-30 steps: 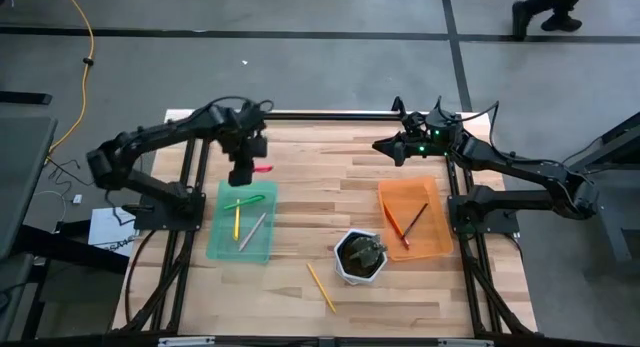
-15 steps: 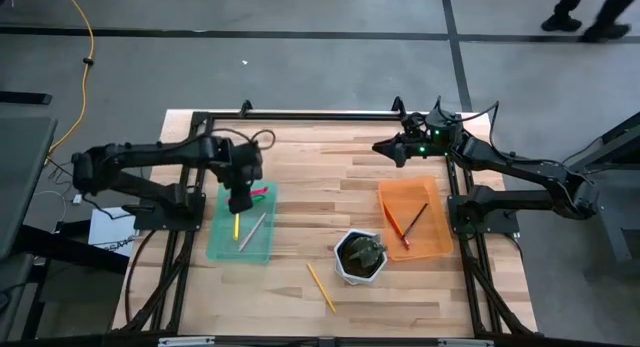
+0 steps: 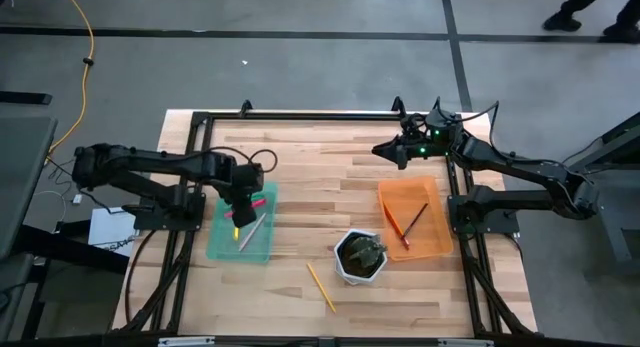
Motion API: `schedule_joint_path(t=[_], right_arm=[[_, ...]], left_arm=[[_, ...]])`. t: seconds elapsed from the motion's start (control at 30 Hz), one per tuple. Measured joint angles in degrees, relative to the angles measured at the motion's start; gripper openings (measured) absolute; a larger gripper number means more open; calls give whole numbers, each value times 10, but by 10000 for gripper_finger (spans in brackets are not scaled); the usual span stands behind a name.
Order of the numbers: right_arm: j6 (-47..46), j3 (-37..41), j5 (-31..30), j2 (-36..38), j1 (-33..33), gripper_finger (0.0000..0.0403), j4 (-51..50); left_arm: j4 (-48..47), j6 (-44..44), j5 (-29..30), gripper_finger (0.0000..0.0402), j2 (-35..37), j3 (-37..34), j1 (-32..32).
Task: Sort pens & pencils
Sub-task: Put the dark pink pen into the green bin, then put the yellow pencil into the orange bin
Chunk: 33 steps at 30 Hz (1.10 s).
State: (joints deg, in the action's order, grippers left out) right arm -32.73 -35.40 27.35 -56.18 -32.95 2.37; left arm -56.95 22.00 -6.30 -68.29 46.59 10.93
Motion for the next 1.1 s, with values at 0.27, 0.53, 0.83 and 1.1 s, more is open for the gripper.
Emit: schedule_joint_path(t=[0.27, 0.53, 0.83, 1.1], right_arm=[[-4, 0, 8, 0, 0, 103, 0], [-15, 0, 22, 23, 0, 103, 21], [-76, -1, 31, 104, 0, 103, 153], [-118, -1, -30, 185, 58, 103, 188]], left_arm=[[-5, 27, 30, 131, 0, 0, -25], [29, 9, 81, 166, 34, 0, -25], [149, -11, 121, 142, 131, 0, -23], [324, -92, 58, 118, 169, 1, -23]])
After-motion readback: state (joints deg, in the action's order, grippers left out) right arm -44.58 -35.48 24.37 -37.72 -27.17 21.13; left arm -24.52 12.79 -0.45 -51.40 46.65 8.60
